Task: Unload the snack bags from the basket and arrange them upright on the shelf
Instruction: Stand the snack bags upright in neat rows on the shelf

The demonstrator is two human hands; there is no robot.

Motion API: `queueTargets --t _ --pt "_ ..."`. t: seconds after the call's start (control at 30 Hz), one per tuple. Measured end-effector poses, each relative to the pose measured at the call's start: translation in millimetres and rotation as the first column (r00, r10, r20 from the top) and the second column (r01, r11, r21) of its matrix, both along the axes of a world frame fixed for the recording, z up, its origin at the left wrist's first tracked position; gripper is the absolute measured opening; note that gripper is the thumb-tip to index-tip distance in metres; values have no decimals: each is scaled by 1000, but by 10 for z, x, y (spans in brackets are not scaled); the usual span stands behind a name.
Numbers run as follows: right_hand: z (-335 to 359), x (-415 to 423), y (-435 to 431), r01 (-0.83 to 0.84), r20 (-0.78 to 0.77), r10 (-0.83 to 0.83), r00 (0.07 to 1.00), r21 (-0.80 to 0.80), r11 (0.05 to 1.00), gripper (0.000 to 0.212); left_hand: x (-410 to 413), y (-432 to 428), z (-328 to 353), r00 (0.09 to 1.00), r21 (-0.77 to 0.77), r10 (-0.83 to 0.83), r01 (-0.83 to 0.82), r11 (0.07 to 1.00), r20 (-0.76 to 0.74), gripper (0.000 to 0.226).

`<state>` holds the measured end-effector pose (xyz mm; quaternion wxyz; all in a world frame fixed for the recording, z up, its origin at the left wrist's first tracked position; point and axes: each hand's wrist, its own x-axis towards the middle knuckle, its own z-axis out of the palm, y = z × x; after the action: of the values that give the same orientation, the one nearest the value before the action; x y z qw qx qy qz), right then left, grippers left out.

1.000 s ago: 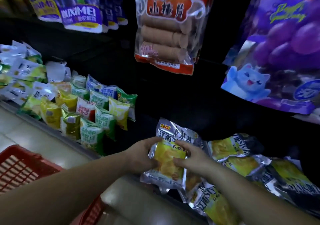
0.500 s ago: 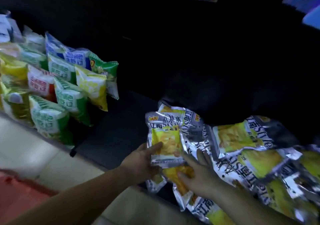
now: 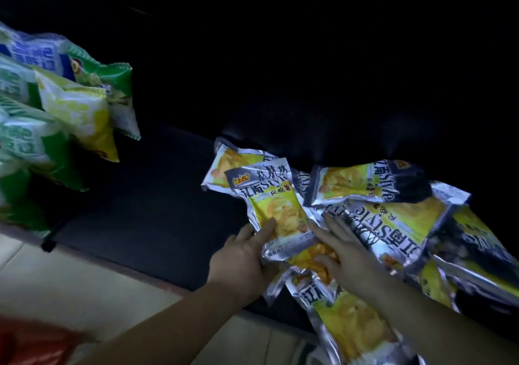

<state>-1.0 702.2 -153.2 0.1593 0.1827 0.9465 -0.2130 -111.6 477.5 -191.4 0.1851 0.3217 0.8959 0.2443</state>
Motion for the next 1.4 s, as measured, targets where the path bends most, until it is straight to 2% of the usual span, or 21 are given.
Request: queueTargets --t 0.07,0.17,0.23,0.3,0.37,0.47,0.53,0.6,0.67,0.73,0.8,0.97,1.03,1.3,1.4 --pt "98 24 -78 30 -37 -28 999 63 998 71 0 29 -43 1000 -2 3 -3 1000 17 86" --pt "401 -24 -297 44 -45 -38 998 146 988 62 -31 -1 -93 991 109 70 -82 991 116 81" --pt "608 -46 -434 15 -36 -9 999 169 985 55 -35 -42 -81 988 143 96 -113 983 120 76" --pt "779 -11 -511 21 -92 -15 996 69 997 48 -13 -74 -3 990 110 116 -124 986 81 71" --pt "941 81 -489 33 -176 -37 984 -24 999 43 37 -99 118 994 75 92 -87 993 -58 67" --pt "1164 418 -315 123 -214 -129 968 -39 992 44 186 -66 279 965 154 -64 105 982 -253 60" --pt "1201 771 -246 197 -147 -176 973 145 970 55 402 23 362 937 186 -237 288 939 -257 59" --pt "1085 1117 -248 236 14 -251 968 291 927 71 637 151 455 883 81 -433 452 888 -179 71" --pt "897 1359 -289 399 136 -418 898 147 905 84 838 263 508 823 -104 -562 554 826 -75 92" --pt "684 1452 -282 581 196 -558 807 -85 810 91 967 352 475 798 -213 -601 581 785 -38 102" --pt "503 1477 -237 646 200 -614 763 -198 738 90 1041 412 349 811 -236 -583 556 797 -57 104" --pt "143 1580 -65 609 47 -621 783 -260 749 89 1058 544 -49 817 -208 -534 496 843 -215 97" --pt "27 1652 42 586 -18 -611 791 -260 767 89 1088 614 -148 822 -183 -520 488 853 -233 94" --pt "44 1720 502 563 -122 -607 785 -267 782 68 1315 1162 -44 901 -180 -425 405 897 -90 91" --pt "95 1702 497 546 -214 -570 793 -163 822 70 1310 1300 33 922 -157 -383 371 915 -57 86"
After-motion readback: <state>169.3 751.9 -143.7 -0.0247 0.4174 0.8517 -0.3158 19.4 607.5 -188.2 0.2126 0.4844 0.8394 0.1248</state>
